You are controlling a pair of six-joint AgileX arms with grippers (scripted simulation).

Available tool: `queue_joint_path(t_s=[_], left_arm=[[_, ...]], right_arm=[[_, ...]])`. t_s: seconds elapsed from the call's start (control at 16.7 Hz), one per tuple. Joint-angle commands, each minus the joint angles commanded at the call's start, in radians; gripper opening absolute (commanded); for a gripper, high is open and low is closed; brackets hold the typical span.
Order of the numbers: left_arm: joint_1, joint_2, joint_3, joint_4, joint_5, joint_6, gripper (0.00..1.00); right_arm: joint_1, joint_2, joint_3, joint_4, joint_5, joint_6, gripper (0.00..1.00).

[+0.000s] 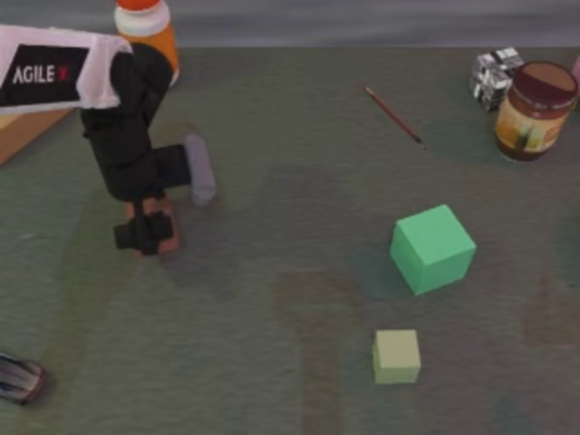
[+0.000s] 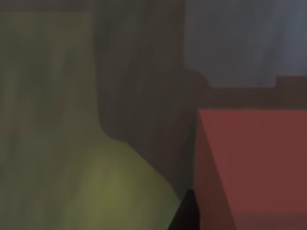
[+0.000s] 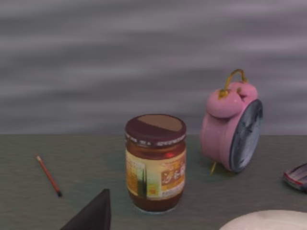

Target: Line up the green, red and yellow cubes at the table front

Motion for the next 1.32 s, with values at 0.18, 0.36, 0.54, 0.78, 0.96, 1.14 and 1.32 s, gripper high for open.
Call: queue_joint_path(t_s=[0.18, 0.36, 0.54, 0.78, 0.96, 1.14, 1.32], left_arm=[[0.0, 0.0, 0.0, 0.0, 0.0, 0.0, 0.0], [0.0, 0.0, 0.0, 0.0, 0.0, 0.0, 0.0], [-0.002, -0.033, 0.013, -0.039, 0.01, -0.01, 0.0], [0.008, -0.081, 0.087, -0.166, 0.011, -0.01, 0.0], [0.015, -0.115, 0.133, -0.245, 0.009, -0.012, 0.0], [0.016, -0.119, 0.137, -0.251, 0.009, -0.012, 0.0], [-0.005, -0.121, 0.131, -0.246, 0.009, -0.02, 0.0]], right_arm=[[0.0, 0.0, 0.0, 0.0, 0.0, 0.0, 1.0], [0.0, 0.0, 0.0, 0.0, 0.0, 0.0, 1.0], [0.0, 0.0, 0.0, 0.0, 0.0, 0.0, 1.0], [0.0, 0.0, 0.0, 0.0, 0.0, 0.0, 1.0], [0.0, 0.0, 0.0, 0.0, 0.0, 0.0, 1.0], [0.0, 0.0, 0.0, 0.0, 0.0, 0.0, 1.0], [0.0, 0.0, 0.0, 0.0, 0.0, 0.0, 1.0]])
